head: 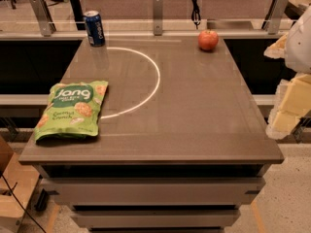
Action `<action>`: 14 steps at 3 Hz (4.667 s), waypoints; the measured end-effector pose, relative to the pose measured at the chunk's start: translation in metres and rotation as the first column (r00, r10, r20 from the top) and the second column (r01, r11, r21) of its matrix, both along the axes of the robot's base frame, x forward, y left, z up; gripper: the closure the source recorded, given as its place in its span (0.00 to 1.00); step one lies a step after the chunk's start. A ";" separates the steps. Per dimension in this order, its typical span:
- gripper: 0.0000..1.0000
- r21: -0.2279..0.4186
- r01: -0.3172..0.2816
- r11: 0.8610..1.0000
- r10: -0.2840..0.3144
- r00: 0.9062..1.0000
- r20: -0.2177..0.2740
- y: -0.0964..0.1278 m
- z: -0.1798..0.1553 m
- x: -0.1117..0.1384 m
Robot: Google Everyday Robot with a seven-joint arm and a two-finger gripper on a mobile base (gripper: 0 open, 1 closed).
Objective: Move apple near green rice chip bag
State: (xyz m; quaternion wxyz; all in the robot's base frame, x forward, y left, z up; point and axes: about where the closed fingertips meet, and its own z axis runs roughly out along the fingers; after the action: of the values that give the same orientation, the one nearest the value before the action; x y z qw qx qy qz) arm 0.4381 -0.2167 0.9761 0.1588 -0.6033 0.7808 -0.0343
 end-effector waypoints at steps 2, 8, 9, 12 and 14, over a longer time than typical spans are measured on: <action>0.00 0.101 -0.033 0.994 0.025 0.997 0.079 -0.012 0.015 0.015; 0.00 0.603 0.043 0.796 -0.243 0.936 0.254 0.037 0.017 0.154; 0.00 0.657 0.085 0.749 -0.317 0.917 0.242 0.029 0.001 0.196; 0.00 0.732 0.143 0.667 -0.412 0.888 0.202 0.021 -0.024 0.243; 0.00 0.853 0.159 0.497 -0.552 0.817 0.169 0.027 -0.024 0.297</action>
Offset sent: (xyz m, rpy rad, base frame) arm 0.0265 0.0034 0.0393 0.3740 -0.1412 0.1323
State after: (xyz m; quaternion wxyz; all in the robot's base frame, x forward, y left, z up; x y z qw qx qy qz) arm 0.7356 -0.1894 0.9516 0.5686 -0.2602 0.7633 0.1623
